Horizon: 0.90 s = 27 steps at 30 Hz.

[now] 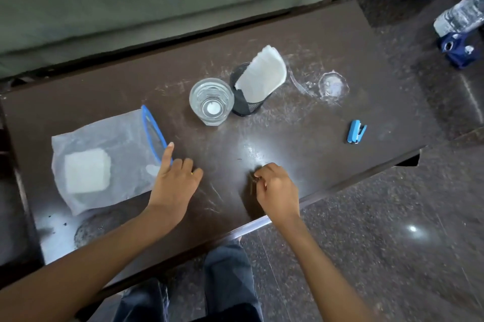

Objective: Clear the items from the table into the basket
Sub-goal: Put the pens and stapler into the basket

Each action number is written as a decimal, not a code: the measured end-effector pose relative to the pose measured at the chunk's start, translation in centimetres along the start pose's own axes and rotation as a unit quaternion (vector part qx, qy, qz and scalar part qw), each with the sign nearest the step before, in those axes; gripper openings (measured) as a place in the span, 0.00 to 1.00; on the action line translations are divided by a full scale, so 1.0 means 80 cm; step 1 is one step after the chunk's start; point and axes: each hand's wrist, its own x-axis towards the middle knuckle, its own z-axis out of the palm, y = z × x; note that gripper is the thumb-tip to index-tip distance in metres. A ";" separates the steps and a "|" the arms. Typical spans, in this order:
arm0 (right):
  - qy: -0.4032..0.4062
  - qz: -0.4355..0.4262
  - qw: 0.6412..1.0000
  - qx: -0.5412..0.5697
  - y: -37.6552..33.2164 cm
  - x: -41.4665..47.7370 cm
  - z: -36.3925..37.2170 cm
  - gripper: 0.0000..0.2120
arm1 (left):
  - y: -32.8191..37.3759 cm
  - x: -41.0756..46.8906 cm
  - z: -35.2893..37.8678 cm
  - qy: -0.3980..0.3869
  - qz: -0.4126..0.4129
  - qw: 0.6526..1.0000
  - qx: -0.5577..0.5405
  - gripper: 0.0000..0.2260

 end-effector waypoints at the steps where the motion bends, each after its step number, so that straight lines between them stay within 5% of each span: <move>1: 0.011 0.002 1.000 0.003 0.006 0.002 -0.004 0.10 | 0.001 0.002 -0.001 0.003 0.001 1.000 0.000 0.16; 5: 0.132 0.019 0.991 -0.005 0.051 0.025 -0.033 0.10 | 0.018 0.018 -0.014 0.039 0.010 0.997 -0.063 0.14; 7: 0.173 0.098 0.979 -0.037 0.087 0.049 -0.049 0.15 | 0.031 0.028 -0.030 0.059 0.014 0.990 -0.129 0.12; 10: 0.164 0.260 0.950 -0.059 0.135 0.087 -0.066 0.27 | 0.053 0.044 -0.061 0.101 0.012 0.970 -0.221 0.10; 12: 0.142 0.293 0.944 -0.056 0.156 0.108 -0.069 0.30 | 0.063 0.051 -0.076 0.114 0.007 0.961 -0.253 0.10; 16: 0.112 0.286 0.950 -0.050 0.175 0.127 -0.059 0.29 | 0.062 0.059 -0.089 0.136 -0.004 0.944 -0.302 0.11; 20: 0.176 0.207 0.960 -0.066 0.150 0.111 -0.040 0.20 | 0.049 0.051 -0.087 0.130 -0.037 0.914 -0.382 0.10; 27: 0.158 0.100 0.981 0.051 0.020 0.015 0.016 0.15 | 0.012 -0.005 -0.055 0.068 -0.121 0.812 -0.566 0.05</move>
